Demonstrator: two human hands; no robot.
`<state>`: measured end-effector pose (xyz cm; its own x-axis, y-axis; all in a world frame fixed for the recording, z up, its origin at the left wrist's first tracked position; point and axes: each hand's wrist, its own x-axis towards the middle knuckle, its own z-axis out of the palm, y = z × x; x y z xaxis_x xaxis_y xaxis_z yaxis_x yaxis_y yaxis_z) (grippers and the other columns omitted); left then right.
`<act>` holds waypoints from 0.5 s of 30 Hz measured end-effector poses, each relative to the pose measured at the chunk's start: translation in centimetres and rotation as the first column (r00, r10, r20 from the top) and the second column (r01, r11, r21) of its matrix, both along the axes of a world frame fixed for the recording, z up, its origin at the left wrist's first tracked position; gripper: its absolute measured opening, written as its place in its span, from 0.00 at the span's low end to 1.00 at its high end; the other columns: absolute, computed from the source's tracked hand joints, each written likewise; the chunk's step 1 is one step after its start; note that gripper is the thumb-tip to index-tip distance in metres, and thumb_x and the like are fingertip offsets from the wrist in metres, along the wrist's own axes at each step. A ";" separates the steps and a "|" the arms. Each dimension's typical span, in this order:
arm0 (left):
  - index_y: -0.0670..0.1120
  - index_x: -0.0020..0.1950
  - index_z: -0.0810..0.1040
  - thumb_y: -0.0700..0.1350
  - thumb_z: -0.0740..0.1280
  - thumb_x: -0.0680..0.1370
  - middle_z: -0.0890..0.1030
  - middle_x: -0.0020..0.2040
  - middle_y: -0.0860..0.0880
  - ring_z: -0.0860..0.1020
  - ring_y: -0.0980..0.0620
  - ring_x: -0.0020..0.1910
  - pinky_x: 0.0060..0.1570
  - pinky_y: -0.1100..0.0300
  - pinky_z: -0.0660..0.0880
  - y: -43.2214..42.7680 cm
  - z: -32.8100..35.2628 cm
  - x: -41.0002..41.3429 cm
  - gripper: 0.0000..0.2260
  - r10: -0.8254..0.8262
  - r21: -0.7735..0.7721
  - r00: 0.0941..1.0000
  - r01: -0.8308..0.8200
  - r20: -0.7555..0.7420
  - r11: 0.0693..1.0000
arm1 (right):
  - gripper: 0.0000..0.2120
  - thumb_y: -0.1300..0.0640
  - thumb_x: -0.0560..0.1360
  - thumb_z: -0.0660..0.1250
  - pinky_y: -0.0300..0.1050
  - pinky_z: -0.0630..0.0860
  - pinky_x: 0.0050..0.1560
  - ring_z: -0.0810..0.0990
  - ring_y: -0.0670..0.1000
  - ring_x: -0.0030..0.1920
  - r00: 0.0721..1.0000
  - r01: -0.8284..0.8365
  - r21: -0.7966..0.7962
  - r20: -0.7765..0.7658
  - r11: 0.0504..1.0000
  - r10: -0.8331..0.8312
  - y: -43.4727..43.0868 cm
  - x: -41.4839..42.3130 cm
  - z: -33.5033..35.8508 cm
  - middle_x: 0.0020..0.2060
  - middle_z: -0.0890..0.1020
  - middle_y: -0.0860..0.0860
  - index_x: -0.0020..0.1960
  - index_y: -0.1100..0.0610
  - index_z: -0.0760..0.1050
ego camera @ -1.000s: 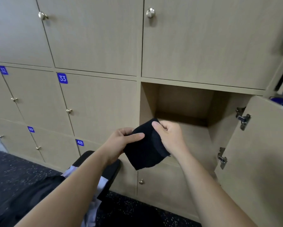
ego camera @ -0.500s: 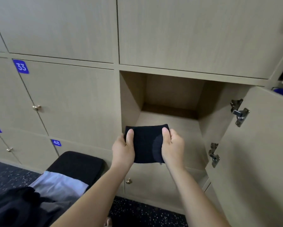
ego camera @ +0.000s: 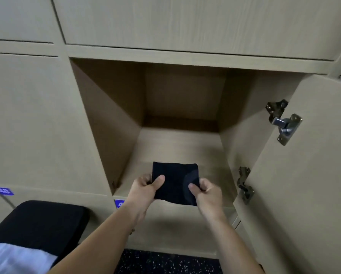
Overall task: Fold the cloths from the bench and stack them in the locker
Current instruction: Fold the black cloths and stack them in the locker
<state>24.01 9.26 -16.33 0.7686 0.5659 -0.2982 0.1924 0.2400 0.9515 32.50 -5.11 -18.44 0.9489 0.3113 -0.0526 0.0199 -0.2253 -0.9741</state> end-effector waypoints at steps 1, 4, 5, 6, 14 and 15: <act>0.38 0.51 0.81 0.43 0.68 0.79 0.86 0.46 0.42 0.84 0.46 0.48 0.54 0.52 0.79 0.2 -0.6 0.9 0.08 0.026 0.060 0.999 -0.024 -0.023 0.998 | 0.06 0.65 0.76 0.68 0.46 0.75 0.44 0.81 0.53 0.41 0.999 0.039 -0.032 0.020 0.999 -0.038 0.3 0.9 -0.9 0.37 0.84 0.52 0.40 0.60 0.78; 0.40 0.45 0.83 0.43 0.71 0.77 0.85 0.40 0.47 0.84 0.49 0.43 0.42 0.61 0.78 1.0 -2.4 3.4 0.06 0.099 0.269 0.990 -0.068 -0.104 0.961 | 0.05 0.62 0.76 0.69 0.42 0.73 0.41 0.81 0.51 0.40 0.987 0.139 -0.180 0.110 0.974 -0.121 1.3 3.2 -2.8 0.37 0.83 0.50 0.42 0.56 0.80; 0.42 0.45 0.83 0.44 0.72 0.76 0.85 0.39 0.50 0.83 0.50 0.43 0.41 0.62 0.76 1.1 -3.1 4.0 0.05 0.102 0.330 0.986 -0.054 -0.130 0.942 | 0.04 0.60 0.76 0.68 0.43 0.73 0.42 0.81 0.52 0.42 0.983 0.153 -0.226 0.131 0.962 -0.125 1.7 3.9 -3.5 0.39 0.84 0.51 0.43 0.56 0.81; 0.43 0.45 0.83 0.45 0.73 0.75 0.84 0.39 0.52 0.83 0.51 0.43 0.40 0.64 0.74 1.3 -3.7 4.6 0.05 0.101 0.388 0.982 -0.032 -0.158 0.921 | 0.04 0.59 0.76 0.68 0.44 0.74 0.43 0.81 0.53 0.43 0.982 0.160 -0.264 0.143 0.951 -0.126 2.0 4.6 -4.1 0.40 0.84 0.52 0.45 0.57 0.81; 0.46 0.60 0.77 0.46 0.71 0.77 0.83 0.51 0.50 0.79 0.54 0.45 0.42 0.65 0.76 3.1 -8.5 8.6 0.13 0.076 0.532 0.970 0.059 -0.229 0.845 | 0.10 0.55 0.79 0.64 0.37 0.65 0.43 0.80 0.53 0.51 0.946 0.240 -0.460 0.309 0.855 -0.099 4.3 7.1 -8.2 0.51 0.83 0.52 0.59 0.56 0.77; 0.46 0.62 0.76 0.47 0.71 0.77 0.83 0.53 0.49 0.80 0.52 0.48 0.48 0.59 0.79 3.4 -8.9 8.9 0.15 0.070 0.540 0.970 0.068 -0.231 0.839 | 0.12 0.55 0.79 0.64 0.34 0.62 0.43 0.79 0.52 0.52 0.938 0.248 -0.472 0.336 0.846 -0.087 4.4 7.2 -8.5 0.53 0.82 0.52 0.60 0.56 0.76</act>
<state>32.93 12.63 -25.27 0.7157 0.6892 -0.1132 0.4233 -0.2990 0.8552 39.72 -0.71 -26.95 0.9797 0.1532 0.1292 0.2000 -0.7049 -0.6806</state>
